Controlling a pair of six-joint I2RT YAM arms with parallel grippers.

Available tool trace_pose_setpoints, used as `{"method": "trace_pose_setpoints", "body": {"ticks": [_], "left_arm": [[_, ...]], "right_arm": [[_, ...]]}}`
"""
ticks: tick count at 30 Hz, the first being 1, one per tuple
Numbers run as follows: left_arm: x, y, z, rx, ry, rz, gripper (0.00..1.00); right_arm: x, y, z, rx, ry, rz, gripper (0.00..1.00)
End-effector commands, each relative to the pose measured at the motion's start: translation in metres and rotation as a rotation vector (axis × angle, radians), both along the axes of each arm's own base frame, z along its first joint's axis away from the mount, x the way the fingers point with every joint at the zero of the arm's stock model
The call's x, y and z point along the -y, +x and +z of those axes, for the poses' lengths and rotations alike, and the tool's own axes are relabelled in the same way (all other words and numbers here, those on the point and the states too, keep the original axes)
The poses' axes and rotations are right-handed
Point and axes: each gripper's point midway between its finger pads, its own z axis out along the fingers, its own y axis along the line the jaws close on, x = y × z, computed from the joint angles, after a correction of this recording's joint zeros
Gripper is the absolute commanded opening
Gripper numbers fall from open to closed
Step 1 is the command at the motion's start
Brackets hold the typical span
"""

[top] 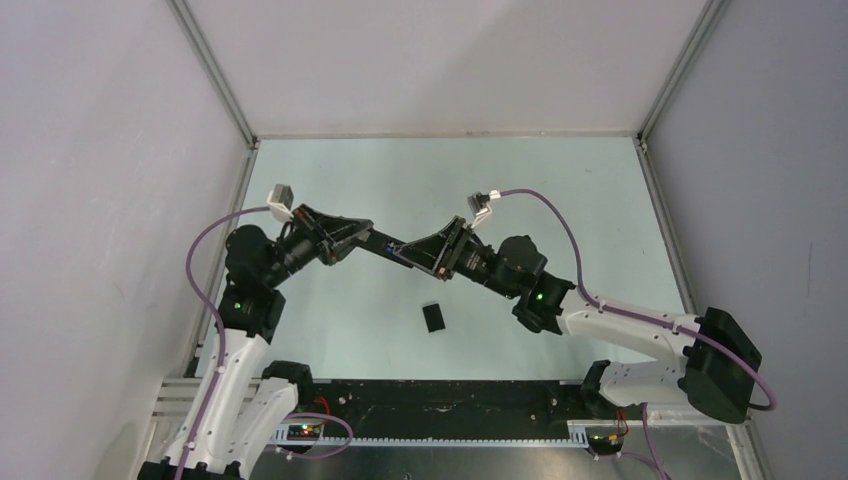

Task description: Load the batteries into the remote control

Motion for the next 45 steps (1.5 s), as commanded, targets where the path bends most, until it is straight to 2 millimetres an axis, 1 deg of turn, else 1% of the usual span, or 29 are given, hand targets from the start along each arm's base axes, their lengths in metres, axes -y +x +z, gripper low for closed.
{"method": "trace_pose_setpoints", "body": {"ticks": [1, 8, 11, 14, 15, 16, 17, 18, 19, 20, 22, 24, 27, 29, 30, 31, 32, 33, 34, 35, 36, 37, 38, 39, 40, 41, 42, 43, 45], "left_arm": [[-0.003, 0.002, 0.03, 0.099, -0.004, 0.03, 0.0], [-0.003, 0.001, 0.026, 0.095, -0.001, 0.027, 0.0], [-0.003, 0.0, 0.026, 0.102, 0.003, 0.028, 0.0], [-0.003, 0.0, 0.026, 0.107, 0.008, 0.026, 0.0], [-0.003, 0.0, 0.026, 0.109, 0.01, 0.025, 0.0], [-0.003, 0.0, 0.027, 0.113, 0.012, 0.026, 0.0], [-0.003, 0.0, 0.026, 0.118, 0.016, 0.026, 0.0], [-0.003, 0.0, 0.027, 0.121, 0.018, 0.027, 0.0], [-0.003, 0.0, 0.027, 0.124, 0.022, 0.027, 0.0], [-0.003, 0.001, 0.027, 0.129, 0.024, 0.03, 0.0], [-0.004, 0.002, 0.026, 0.132, 0.031, 0.034, 0.0], [-0.005, 0.004, 0.024, 0.136, 0.041, 0.042, 0.0], [-0.007, 0.008, 0.02, 0.14, 0.057, 0.056, 0.0], [-0.011, 0.011, 0.017, 0.143, 0.069, 0.069, 0.0], [-0.015, 0.014, 0.014, 0.14, 0.076, 0.083, 0.0], [-0.018, 0.016, 0.01, 0.142, 0.088, 0.091, 0.0], [-0.022, 0.019, 0.007, 0.14, 0.095, 0.104, 0.0], [-0.024, 0.021, 0.0, 0.135, 0.109, 0.109, 0.0], [-0.028, 0.023, -0.004, 0.13, 0.119, 0.12, 0.0], [-0.029, 0.025, -0.012, 0.122, 0.133, 0.123, 0.0], [-0.03, 0.027, -0.018, 0.109, 0.14, 0.127, 0.0], [-0.031, 0.028, -0.026, 0.1, 0.151, 0.125, 0.0], [-0.031, 0.028, -0.031, 0.092, 0.156, 0.125, 0.0], [-0.031, 0.029, -0.038, 0.082, 0.163, 0.124, 0.0], [-0.031, 0.029, -0.041, 0.08, 0.171, 0.124, 0.0], [-0.032, 0.03, -0.046, 0.071, 0.175, 0.125, 0.0], [-0.032, 0.03, -0.048, 0.071, 0.182, 0.128, 0.0], [-0.033, 0.03, -0.05, 0.069, 0.186, 0.13, 0.0], [-0.034, 0.031, -0.052, 0.069, 0.2, 0.137, 0.0]], "right_arm": [[-0.002, -0.007, 0.018, 0.014, 0.064, 0.032, 0.35], [-0.003, -0.004, 0.013, -0.014, 0.063, 0.039, 0.16], [-0.004, -0.004, 0.013, -0.023, 0.07, 0.044, 0.0], [-0.004, -0.004, 0.014, -0.031, 0.079, 0.049, 0.0], [-0.004, -0.004, 0.015, -0.032, 0.081, 0.051, 0.05], [-0.004, -0.005, 0.016, -0.033, 0.084, 0.052, 0.21], [-0.003, -0.004, 0.016, -0.03, 0.083, 0.049, 0.33], [-0.002, -0.005, 0.018, -0.025, 0.084, 0.044, 0.55], [-0.001, -0.005, 0.018, -0.013, 0.079, 0.038, 0.64], [0.001, -0.005, 0.02, -0.005, 0.075, 0.029, 0.76], [0.006, -0.005, 0.022, 0.022, 0.056, 0.01, 0.87], [0.011, -0.005, 0.019, 0.035, 0.02, -0.007, 0.92], [0.021, -0.004, 0.006, 0.051, -0.069, -0.041, 0.93], [0.036, -0.005, -0.013, 0.03, -0.176, -0.079, 0.92], [0.042, 0.0, -0.02, 0.021, -0.213, -0.118, 0.89], [0.054, 0.004, -0.033, 0.006, -0.284, -0.171, 0.87], [0.061, 0.006, -0.043, -0.006, -0.33, -0.198, 0.78], [0.077, 0.01, -0.068, -0.048, -0.437, -0.25, 0.73], [0.085, 0.012, -0.08, -0.065, -0.488, -0.276, 0.63], [0.099, 0.015, -0.105, -0.092, -0.601, -0.313, 0.57], [0.106, 0.015, -0.118, -0.109, -0.658, -0.328, 0.47], [0.117, 0.014, -0.142, -0.14, -0.762, -0.341, 0.44], [0.121, 0.014, -0.154, -0.146, -0.816, -0.34, 0.39], [0.127, 0.011, -0.177, -0.163, -0.915, -0.331, 0.33], [0.129, 0.009, -0.187, -0.162, -0.962, -0.317, 0.29], [0.129, 0.006, -0.204, -0.18, -1.022, -0.288, 0.21], [0.129, 0.006, -0.211, -0.185, -1.052, -0.273, 0.17], [0.127, 0.005, -0.224, -0.202, -1.099, -0.252, 0.09], [0.122, 0.004, -0.238, -0.21, -1.158, -0.222, 0.03]]}}
